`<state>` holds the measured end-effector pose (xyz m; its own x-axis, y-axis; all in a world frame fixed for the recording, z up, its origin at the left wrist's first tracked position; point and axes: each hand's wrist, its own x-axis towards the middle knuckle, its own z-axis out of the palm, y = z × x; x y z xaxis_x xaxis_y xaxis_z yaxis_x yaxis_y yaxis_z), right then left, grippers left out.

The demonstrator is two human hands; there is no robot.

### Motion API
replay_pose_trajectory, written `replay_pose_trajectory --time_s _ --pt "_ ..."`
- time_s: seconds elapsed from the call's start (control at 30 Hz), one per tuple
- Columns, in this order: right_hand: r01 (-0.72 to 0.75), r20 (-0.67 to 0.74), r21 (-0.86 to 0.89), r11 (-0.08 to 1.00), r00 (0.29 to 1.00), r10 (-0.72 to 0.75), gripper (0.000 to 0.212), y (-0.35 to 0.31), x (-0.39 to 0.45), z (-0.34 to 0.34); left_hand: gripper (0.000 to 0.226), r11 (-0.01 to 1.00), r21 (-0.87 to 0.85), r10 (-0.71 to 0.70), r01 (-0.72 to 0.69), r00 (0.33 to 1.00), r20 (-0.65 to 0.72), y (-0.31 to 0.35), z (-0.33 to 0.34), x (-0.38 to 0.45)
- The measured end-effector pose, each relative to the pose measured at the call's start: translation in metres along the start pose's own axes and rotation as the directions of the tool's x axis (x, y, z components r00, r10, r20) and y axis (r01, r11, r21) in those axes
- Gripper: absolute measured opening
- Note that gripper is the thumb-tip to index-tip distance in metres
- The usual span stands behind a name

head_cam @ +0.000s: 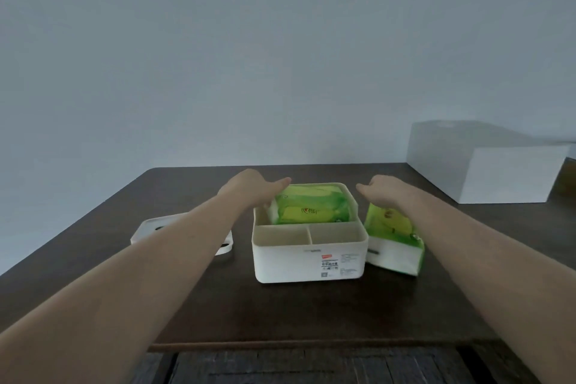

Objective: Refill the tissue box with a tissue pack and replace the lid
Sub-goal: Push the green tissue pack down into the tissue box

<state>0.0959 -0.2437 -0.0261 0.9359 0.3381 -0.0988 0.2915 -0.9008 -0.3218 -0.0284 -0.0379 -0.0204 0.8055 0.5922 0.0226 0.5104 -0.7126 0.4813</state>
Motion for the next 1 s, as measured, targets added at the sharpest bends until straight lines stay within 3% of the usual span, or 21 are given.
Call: replay_pose_trajectory --time_s 0.17,0.3,0.47,0.63,0.77,1.0 --pt "-0.069 0.125 -0.195 0.978 0.988 0.094 0.076 0.018 -0.011 0.004 0.040 0.999 -0.027 -0.018 0.019 1.000 0.024 0.005 0.007 0.007" --pt "-0.086 0.134 -0.198 0.976 0.984 0.114 0.090 0.024 -0.011 0.005 0.016 0.993 -0.120 0.006 -0.004 1.000 0.016 0.016 0.007 0.008" --pt "-0.139 0.121 -0.136 0.981 0.980 0.156 0.094 0.029 0.003 0.017 0.038 0.954 -0.298 0.017 -0.043 0.996 -0.089 0.037 -0.012 0.014" --pt "-0.154 0.120 -0.115 0.981 0.979 0.168 0.104 0.033 0.013 0.023 0.033 0.892 -0.449 -0.009 -0.053 0.991 -0.134 0.046 -0.022 0.032" --pt "-0.155 0.110 -0.087 0.984 0.980 0.164 0.093 0.035 0.018 0.021 0.030 0.829 -0.557 -0.067 -0.044 0.982 -0.176 0.044 -0.014 0.053" --pt "-0.097 0.050 0.013 0.995 0.994 0.096 0.086 0.040 0.034 0.013 0.028 0.899 -0.437 -0.089 -0.033 0.962 -0.257 0.025 0.004 0.093"
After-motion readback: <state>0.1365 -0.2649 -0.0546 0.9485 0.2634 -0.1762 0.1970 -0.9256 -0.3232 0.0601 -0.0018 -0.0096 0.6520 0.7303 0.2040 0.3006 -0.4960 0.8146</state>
